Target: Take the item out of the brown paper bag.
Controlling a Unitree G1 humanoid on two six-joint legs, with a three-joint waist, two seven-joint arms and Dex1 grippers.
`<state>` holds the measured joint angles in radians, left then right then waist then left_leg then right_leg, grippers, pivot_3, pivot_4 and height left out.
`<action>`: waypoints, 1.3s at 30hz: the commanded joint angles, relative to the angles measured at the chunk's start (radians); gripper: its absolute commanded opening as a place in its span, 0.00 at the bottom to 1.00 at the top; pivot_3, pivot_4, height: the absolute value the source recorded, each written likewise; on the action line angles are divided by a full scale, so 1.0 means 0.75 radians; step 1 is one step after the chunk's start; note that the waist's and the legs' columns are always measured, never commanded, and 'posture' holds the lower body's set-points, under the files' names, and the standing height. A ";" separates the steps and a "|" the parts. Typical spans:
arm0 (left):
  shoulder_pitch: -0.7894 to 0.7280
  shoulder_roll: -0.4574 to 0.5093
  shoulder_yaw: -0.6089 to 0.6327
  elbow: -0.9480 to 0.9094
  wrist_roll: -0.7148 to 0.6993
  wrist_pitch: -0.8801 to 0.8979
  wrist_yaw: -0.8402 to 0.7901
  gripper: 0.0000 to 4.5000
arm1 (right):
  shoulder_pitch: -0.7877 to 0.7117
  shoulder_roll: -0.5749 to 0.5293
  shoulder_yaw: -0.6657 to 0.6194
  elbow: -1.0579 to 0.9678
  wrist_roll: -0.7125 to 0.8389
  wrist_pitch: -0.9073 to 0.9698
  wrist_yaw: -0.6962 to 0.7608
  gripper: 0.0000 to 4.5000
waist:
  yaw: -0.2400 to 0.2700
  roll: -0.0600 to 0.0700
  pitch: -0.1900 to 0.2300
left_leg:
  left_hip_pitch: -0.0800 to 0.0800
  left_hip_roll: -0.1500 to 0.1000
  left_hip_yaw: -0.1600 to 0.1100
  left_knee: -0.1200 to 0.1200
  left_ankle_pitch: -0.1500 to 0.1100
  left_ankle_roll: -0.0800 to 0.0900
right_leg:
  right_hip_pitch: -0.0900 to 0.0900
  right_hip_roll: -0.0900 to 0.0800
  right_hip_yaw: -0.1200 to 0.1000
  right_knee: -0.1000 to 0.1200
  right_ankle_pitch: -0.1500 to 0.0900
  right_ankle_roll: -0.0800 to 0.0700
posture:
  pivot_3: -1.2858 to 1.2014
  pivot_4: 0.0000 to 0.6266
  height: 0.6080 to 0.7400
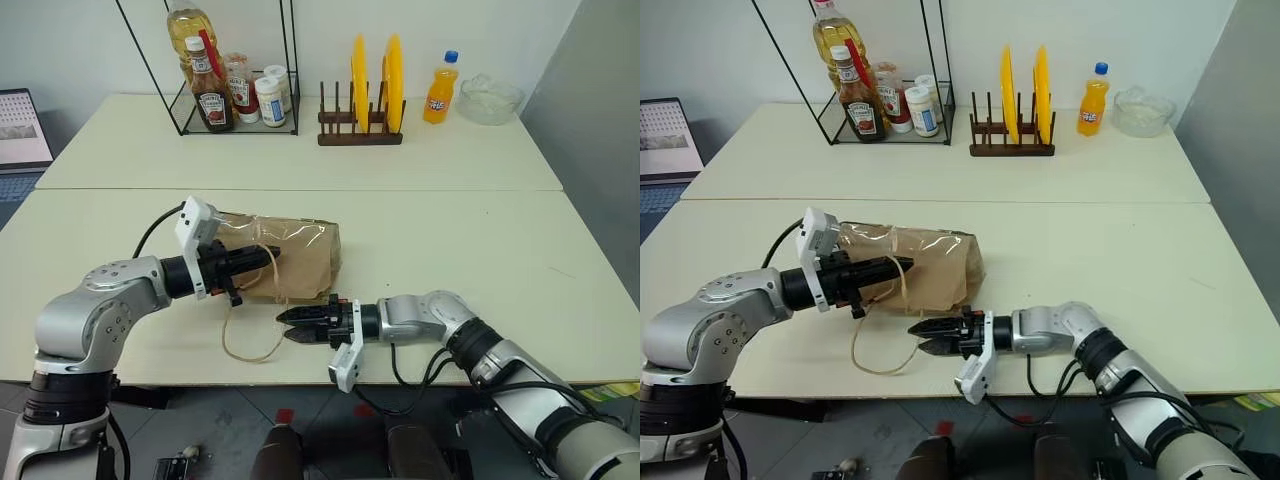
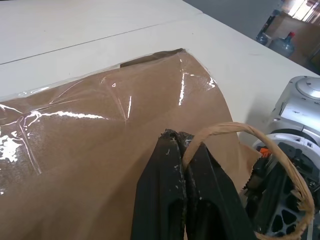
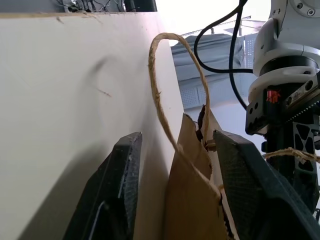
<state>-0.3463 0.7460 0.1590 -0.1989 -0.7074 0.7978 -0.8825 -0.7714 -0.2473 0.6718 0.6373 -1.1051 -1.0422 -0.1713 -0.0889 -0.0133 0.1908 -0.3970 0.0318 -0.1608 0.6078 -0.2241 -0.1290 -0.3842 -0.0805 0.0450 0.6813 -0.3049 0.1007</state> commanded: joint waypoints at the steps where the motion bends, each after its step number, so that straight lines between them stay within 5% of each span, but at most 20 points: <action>1: -0.003 -0.003 0.039 -0.051 -0.025 -0.009 0.008 0.00 | -0.065 0.038 0.033 0.017 -0.010 0.045 -0.078 0.52 | 0.000 0.000 0.000 | 0.000 0.000 0.000 0.000 0.000 0.000 | 0.000 0.000 0.000 0.000 0.000 0.000 | 0.52 0.24 1.00; 3: 0.004 -0.004 0.045 -0.058 -0.028 -0.008 0.011 0.00 | -0.082 0.047 0.050 0.042 0.008 0.042 -0.080 0.52 | 0.000 0.000 0.000 | 0.000 0.000 0.000 0.000 0.000 0.000 | 0.000 0.000 0.000 0.000 0.000 0.000 | 0.52 0.24 1.00; 6: 0.013 -0.007 0.052 -0.065 -0.030 -0.008 0.016 0.00 | -0.083 0.033 0.074 0.053 0.028 0.012 -0.074 0.38 | 0.000 0.000 0.000 | 0.000 0.000 0.000 0.000 0.000 0.000 | 0.000 0.000 0.000 0.000 0.000 0.000 | 0.52 0.24 1.00; 11: 0.007 -0.016 0.076 -0.068 -0.050 0.007 0.046 0.00 | -0.068 0.017 0.098 0.043 0.065 0.012 -0.050 0.00 | 0.000 -0.002 -0.001 | 0.000 0.000 0.000 0.000 0.000 0.000 | 0.000 0.000 0.000 0.000 0.000 0.000 | 0.52 0.24 1.00; 13: -0.010 -0.018 0.085 -0.065 -0.065 0.019 0.062 0.00 | -0.065 0.023 0.103 0.056 0.091 0.016 -0.023 0.00 | -0.001 -0.003 -0.002 | 0.001 0.000 0.000 0.000 0.000 0.000 | 0.001 0.000 0.000 0.000 0.000 0.000 | 0.52 0.24 1.00; 23: -0.329 0.001 0.084 0.068 -0.079 0.117 0.108 0.00 | -0.041 0.077 0.171 0.321 0.540 -0.059 0.704 0.00 | -0.001 -0.006 -0.003 | 0.020 0.000 0.000 -0.006 -0.003 0.005 | 0.020 0.000 -0.001 -0.006 0.000 0.000 | 0.52 0.24 1.00; 39: -0.657 -0.026 0.044 0.344 0.034 0.049 0.133 0.00 | -0.010 0.049 0.155 0.271 0.576 -0.015 0.796 0.00 | -0.001 -0.007 -0.004 | 0.021 0.000 0.000 -0.007 0.000 0.000 | 0.020 0.000 0.000 -0.006 0.000 0.000 | 0.52 0.24 1.00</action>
<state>-0.8113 0.7205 0.1672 0.0685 -0.6843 0.8604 -0.7767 -0.8239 -0.1907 0.7296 0.8078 -0.6232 -1.0578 0.3724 -0.0898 -0.0183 0.1875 -0.3815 0.0318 -0.1611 0.6025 -0.2243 -0.1289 -0.3693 -0.0805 0.0446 0.6767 -0.3053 0.1010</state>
